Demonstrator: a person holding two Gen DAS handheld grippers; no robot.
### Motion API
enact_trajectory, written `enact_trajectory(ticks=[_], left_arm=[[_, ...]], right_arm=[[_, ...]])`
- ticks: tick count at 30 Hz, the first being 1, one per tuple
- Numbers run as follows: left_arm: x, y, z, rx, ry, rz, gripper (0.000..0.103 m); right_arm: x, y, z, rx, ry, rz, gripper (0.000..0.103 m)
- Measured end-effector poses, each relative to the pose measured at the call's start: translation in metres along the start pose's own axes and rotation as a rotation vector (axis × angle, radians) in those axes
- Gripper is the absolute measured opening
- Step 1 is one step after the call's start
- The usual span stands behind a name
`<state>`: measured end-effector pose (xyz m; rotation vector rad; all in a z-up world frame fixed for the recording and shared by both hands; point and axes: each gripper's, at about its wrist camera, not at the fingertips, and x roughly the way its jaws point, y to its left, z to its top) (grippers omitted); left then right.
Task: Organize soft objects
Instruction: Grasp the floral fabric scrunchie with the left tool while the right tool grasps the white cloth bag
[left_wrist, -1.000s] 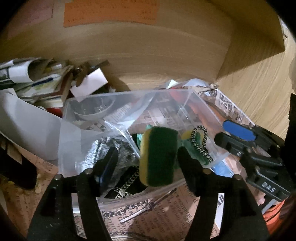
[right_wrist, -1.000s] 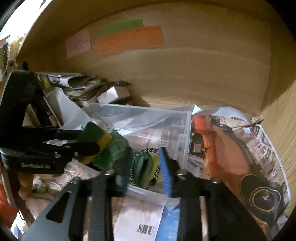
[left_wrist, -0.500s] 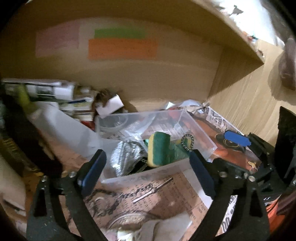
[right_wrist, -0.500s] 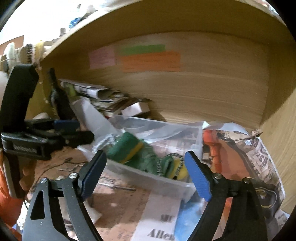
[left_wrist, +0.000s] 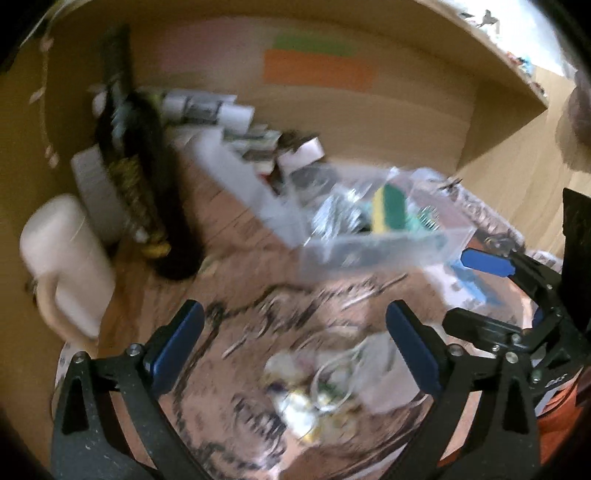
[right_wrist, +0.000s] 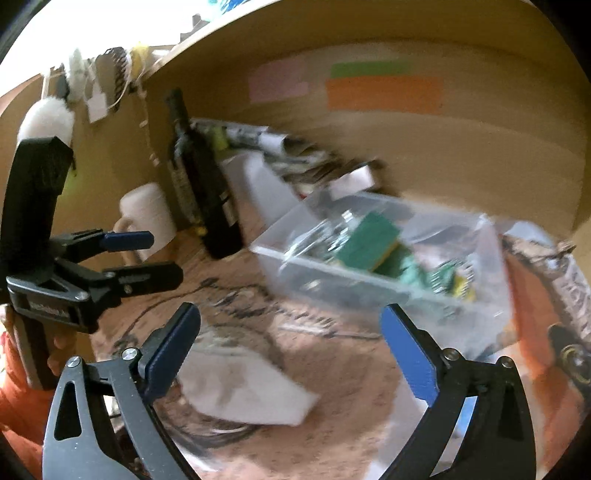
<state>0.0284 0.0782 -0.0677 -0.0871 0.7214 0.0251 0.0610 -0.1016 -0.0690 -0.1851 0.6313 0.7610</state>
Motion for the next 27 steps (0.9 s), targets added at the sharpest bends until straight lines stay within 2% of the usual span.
enact_trajectory(ticks=[6,11,14,19,25,27], left_arm=[[0.007,0.016,-0.028,-0.026,0.067,0.021,0.100],[0.017,0.022,-0.044,-0.032,0.106,0.008,0.100],[0.024,0.024,-0.051,-0.044,0.127,-0.004,0.100],[0.036,0.026,-0.058,-0.057,0.152,-0.021,0.100],[0.046,0.021,-0.060,-0.044,0.139,-0.013,0.100],[0.047,0.018,-0.059,-0.032,0.127,-0.022,0.095]], right_arm=[[0.031,0.021,-0.021,-0.001,0.111,0.040,0.098],[0.047,0.023,-0.037,-0.008,0.186,0.020,0.097],[0.047,0.018,-0.042,0.005,0.205,0.014,0.086],[0.044,0.009,-0.050,0.009,0.219,-0.023,0.056],[0.034,0.000,-0.053,0.025,0.199,-0.098,0.042],[0.029,-0.006,-0.052,0.038,0.189,-0.121,0.039]])
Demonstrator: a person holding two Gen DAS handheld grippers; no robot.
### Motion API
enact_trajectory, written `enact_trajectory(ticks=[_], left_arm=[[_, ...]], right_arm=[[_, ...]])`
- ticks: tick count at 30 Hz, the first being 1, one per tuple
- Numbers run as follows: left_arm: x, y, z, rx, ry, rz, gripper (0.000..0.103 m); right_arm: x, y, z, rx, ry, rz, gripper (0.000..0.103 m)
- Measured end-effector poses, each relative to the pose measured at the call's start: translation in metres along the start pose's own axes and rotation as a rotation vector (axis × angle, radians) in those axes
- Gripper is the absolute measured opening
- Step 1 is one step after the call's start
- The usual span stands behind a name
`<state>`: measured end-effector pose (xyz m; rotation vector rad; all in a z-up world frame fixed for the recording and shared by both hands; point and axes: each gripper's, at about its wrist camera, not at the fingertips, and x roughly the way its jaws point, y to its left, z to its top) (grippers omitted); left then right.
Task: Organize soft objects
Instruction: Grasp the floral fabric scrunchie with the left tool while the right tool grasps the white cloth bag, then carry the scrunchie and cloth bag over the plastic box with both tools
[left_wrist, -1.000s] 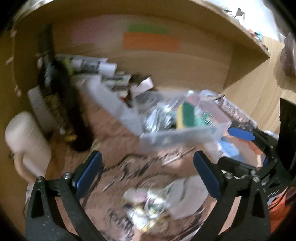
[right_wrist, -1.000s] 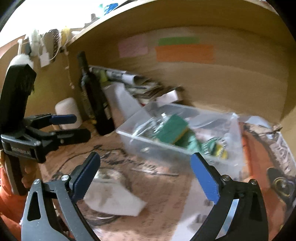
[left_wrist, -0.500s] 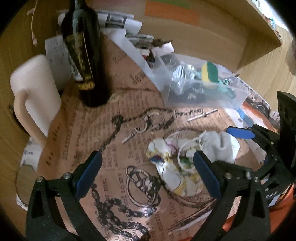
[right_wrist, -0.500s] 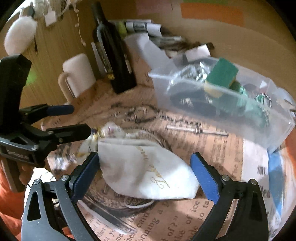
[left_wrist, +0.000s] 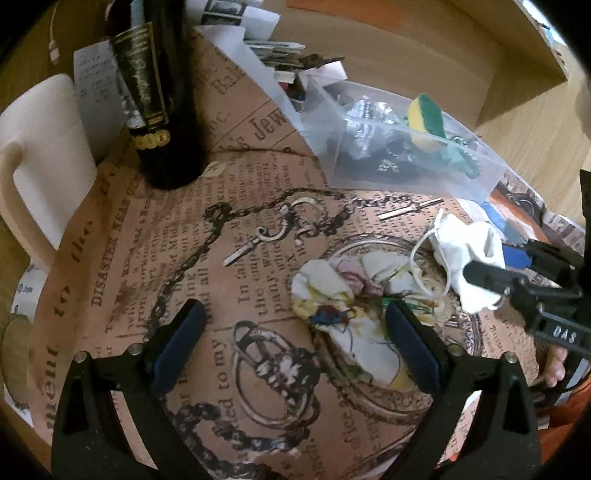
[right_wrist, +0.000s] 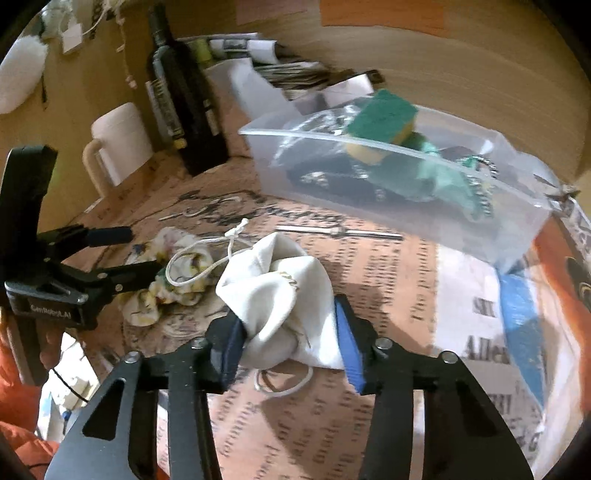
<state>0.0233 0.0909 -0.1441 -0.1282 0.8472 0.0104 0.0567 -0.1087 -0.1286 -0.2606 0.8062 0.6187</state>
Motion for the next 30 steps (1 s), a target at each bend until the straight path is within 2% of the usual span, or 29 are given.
enact_trajectory(ticks=[5,7,8,9,10,13,18,30], left_arm=[[0.001,-0.012,0.003,0.062,-0.011,0.002,0.071],[0.001,-0.018,0.004,0.084,-0.010,-0.024,0.051],[0.001,-0.022,0.004,0.101,-0.005,-0.034,0.044],[0.002,-0.025,0.005,0.113,-0.003,-0.035,0.032],[0.003,-0.028,0.006,0.121,0.000,-0.035,0.025],[0.005,-0.034,0.009,0.128,0.007,-0.049,0.012],[-0.005,-0.040,0.022,0.120,-0.030,-0.065,0.011],[-0.048,-0.058,0.085,0.122,-0.239,-0.090,0.011]], right_arm=[[-0.014,-0.012,0.002,0.022,-0.036,-0.033,0.037],[-0.020,-0.014,0.003,0.028,-0.053,-0.038,0.037],[-0.024,-0.017,0.004,0.031,-0.066,-0.044,0.037],[-0.027,-0.018,0.005,0.032,-0.074,-0.048,0.037],[-0.030,-0.020,0.006,0.033,-0.084,-0.052,0.037],[-0.036,-0.026,0.009,0.039,-0.106,-0.062,0.037],[-0.049,-0.039,0.015,0.053,-0.150,-0.075,0.037],[-0.078,-0.060,0.049,0.060,-0.322,-0.087,0.037]])
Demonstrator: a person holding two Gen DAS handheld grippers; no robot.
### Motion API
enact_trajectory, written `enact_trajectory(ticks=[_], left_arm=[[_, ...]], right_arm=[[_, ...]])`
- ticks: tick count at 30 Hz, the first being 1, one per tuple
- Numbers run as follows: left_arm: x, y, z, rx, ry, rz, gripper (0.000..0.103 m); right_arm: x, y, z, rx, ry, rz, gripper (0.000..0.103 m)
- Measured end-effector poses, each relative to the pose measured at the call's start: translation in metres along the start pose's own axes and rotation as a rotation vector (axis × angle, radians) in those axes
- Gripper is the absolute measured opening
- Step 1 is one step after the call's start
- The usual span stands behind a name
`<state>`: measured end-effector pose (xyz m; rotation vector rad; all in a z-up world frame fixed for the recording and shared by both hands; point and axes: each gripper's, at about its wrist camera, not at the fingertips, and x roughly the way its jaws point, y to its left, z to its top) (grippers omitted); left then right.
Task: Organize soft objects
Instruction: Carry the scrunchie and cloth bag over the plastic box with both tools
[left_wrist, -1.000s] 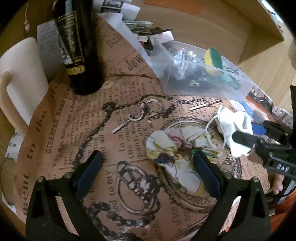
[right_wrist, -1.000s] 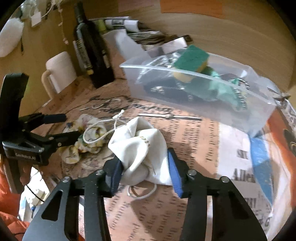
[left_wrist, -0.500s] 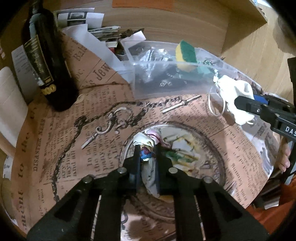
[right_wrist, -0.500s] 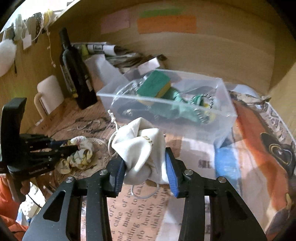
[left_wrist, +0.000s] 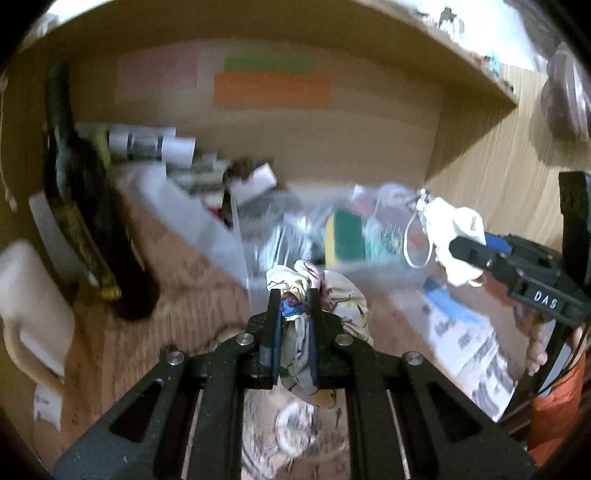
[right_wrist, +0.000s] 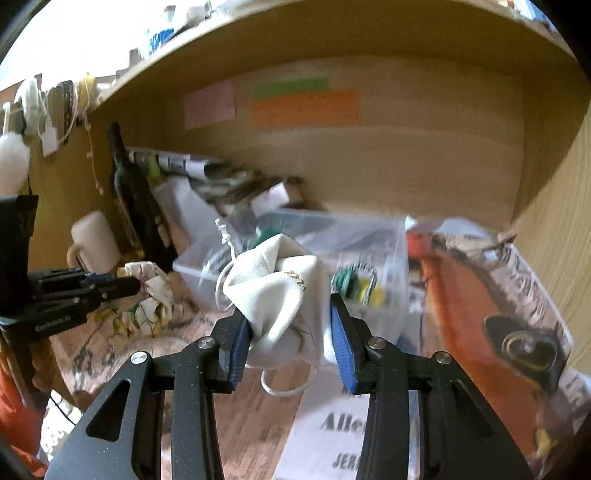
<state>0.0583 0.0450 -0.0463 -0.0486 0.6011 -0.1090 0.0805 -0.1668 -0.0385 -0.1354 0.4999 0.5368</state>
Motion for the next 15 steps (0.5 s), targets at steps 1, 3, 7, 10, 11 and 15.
enact_trajectory(ticks=[1,3,7,10,11,15], left_arm=[[0.000,-0.001,0.004,0.001,-0.012,0.001,0.011],[0.001,-0.001,0.017,-0.003,-0.039,-0.003,0.011],[0.009,0.002,0.037,-0.025,-0.068,-0.017,0.011],[0.019,0.002,0.049,-0.026,-0.079,-0.006,0.011],[0.023,0.002,0.052,-0.028,-0.081,-0.001,0.011],[0.045,0.006,0.060,-0.042,-0.065,0.017,0.011]], right_arm=[[-0.001,-0.002,0.004,-0.001,-0.015,-0.001,0.037],[-0.002,-0.004,0.012,-0.001,-0.050,-0.010,0.037],[0.001,-0.009,0.027,-0.009,-0.094,-0.026,0.037],[0.007,-0.011,0.037,-0.016,-0.115,-0.035,0.037],[0.009,-0.012,0.039,-0.019,-0.119,-0.038,0.037],[0.025,-0.016,0.046,-0.031,-0.116,-0.044,0.037]])
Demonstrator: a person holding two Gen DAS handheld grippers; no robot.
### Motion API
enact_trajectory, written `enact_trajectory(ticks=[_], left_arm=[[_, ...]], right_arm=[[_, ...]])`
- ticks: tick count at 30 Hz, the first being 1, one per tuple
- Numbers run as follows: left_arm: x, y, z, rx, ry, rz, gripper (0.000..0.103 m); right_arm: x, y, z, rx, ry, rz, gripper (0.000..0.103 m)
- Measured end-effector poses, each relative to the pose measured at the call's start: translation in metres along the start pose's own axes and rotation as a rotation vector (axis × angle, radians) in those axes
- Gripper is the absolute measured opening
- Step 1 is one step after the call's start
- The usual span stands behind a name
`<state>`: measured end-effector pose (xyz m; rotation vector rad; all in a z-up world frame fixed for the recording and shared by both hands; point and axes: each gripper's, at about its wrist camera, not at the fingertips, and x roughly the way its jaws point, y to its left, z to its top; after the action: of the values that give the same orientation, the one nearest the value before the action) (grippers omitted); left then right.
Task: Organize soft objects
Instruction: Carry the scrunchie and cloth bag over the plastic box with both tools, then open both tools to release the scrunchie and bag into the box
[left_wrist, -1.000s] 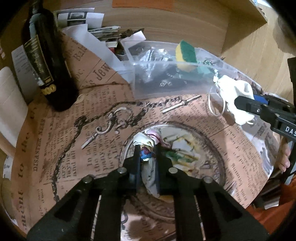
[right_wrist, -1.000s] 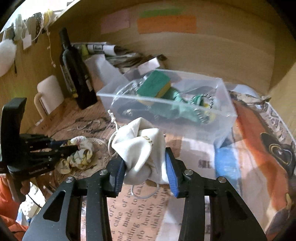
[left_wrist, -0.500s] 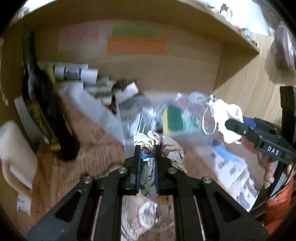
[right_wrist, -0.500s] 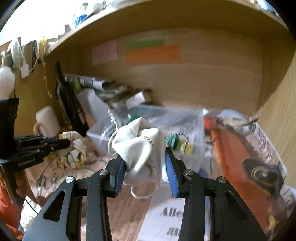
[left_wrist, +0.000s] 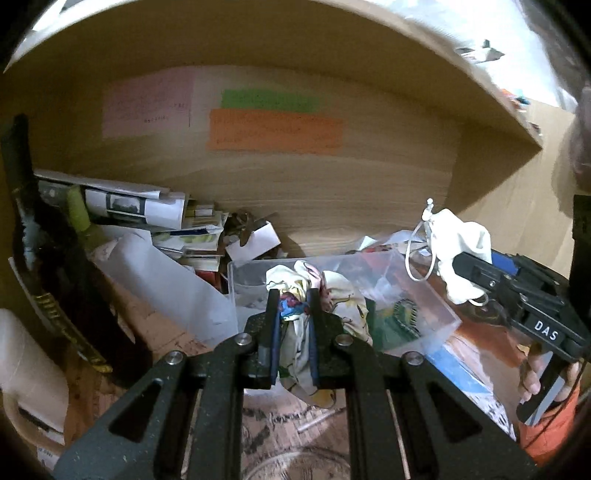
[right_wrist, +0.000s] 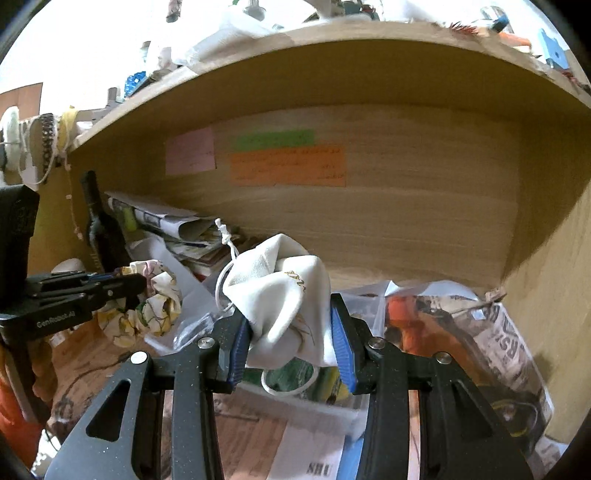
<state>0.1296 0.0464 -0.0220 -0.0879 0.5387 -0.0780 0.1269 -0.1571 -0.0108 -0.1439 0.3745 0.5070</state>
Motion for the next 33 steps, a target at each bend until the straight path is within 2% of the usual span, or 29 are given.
enact_trajectory(ticks=[5,9,17,20,22,25,28,33], left_arm=[[0.031,0.006,0.000,-0.030,0.056,0.006,0.011],[0.051,0.008,-0.003,-0.037,0.094,0.008,0.011],[0.083,0.009,-0.014,-0.040,0.194,-0.004,0.012],[0.089,0.010,-0.018,-0.044,0.230,-0.004,0.022],[0.086,0.008,-0.019,-0.045,0.238,-0.004,0.037],[0.082,0.009,-0.018,-0.048,0.227,0.003,0.047],[0.070,0.010,-0.015,-0.059,0.206,-0.005,0.056],[0.046,0.006,-0.008,-0.058,0.149,-0.012,0.062]], right_arm=[[0.032,-0.004,-0.003,0.017,0.052,-0.005,0.037],[0.060,-0.003,-0.014,0.017,0.132,-0.017,0.037],[0.087,-0.005,-0.030,0.010,0.243,-0.033,0.040],[0.089,-0.002,-0.033,-0.011,0.258,-0.045,0.042],[0.090,0.000,-0.033,-0.021,0.258,-0.060,0.049],[0.085,-0.002,-0.031,-0.020,0.244,-0.076,0.061],[0.080,-0.002,-0.028,-0.018,0.227,-0.075,0.064],[0.060,0.004,-0.018,-0.036,0.183,-0.079,0.069]])
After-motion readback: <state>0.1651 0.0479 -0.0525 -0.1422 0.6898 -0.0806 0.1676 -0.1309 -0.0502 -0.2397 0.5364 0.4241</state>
